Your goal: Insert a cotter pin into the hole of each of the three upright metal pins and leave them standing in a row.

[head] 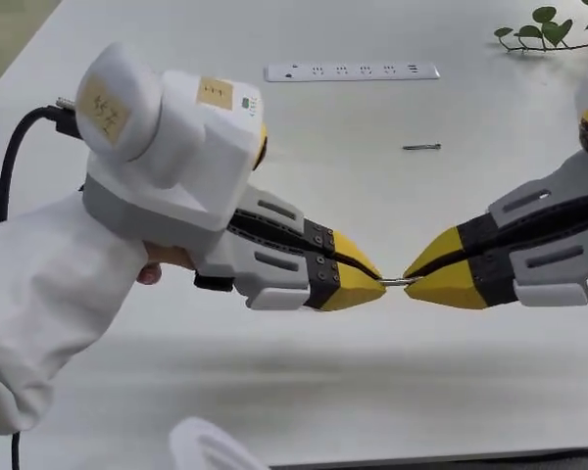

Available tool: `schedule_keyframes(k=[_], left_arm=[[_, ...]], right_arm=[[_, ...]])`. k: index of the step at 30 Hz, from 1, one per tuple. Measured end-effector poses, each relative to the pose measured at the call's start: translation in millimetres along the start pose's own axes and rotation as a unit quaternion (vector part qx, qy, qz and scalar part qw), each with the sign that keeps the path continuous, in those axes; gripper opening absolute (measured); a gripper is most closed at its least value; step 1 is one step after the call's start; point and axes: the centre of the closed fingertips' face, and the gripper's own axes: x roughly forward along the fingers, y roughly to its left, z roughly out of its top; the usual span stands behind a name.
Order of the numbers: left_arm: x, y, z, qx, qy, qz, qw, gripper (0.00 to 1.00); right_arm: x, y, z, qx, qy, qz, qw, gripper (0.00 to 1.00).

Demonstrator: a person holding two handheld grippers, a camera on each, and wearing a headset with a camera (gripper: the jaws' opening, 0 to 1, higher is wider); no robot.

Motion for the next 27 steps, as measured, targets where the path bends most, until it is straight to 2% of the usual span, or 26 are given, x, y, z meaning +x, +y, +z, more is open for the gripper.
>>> schedule_keyframes(k=[4, 10, 14, 21, 24, 26, 27], left_arm=[[2.1, -3.6, 0.3, 0.005, 0.007, -0.001, 1.0000, 0.00], [2.1, -1.8, 2.9, 0.013, 0.003, 0.007, 0.9999, 0.00], [0.9, -1.1, 2.3, 0.025, 0.004, 0.005, 0.9997, 0.00], [0.8, -0.7, -0.1, 0.022, 0.002, 0.002, 0.9998, 0.00], [0.2, 0.4, -1.4, 0.019, 0.003, 0.002, 0.9998, 0.00], [0.1, 2.9, -1.9, 0.038, 0.002, 0.008, 0.9992, 0.00], [0.0, 3.5, -1.9, 0.038, 0.001, 0.011, 0.9992, 0.00]], right_arm=[[1.1, 0.4, -1.4, -0.001, 0.006, 0.001, 1.0000, 0.00], [1.2, -3.5, -1.2, 0.000, 0.004, -0.007, 1.0000, 0.00], [2.8, -2.1, -0.6, -0.003, 0.008, -0.003, 1.0000, 0.00], [5.2, 0.9, -0.9, -0.007, 0.015, 0.002, 0.9999, 0.00], [6.4, 2.0, -1.4, -0.013, 0.018, -0.006, 0.9997, 0.00], [6.3, 0.3, -1.8, -0.012, 0.020, -0.011, 0.9997, 0.00], [6.3, -0.4, -1.8, -0.011, 0.020, -0.013, 0.9997, 0.00]])
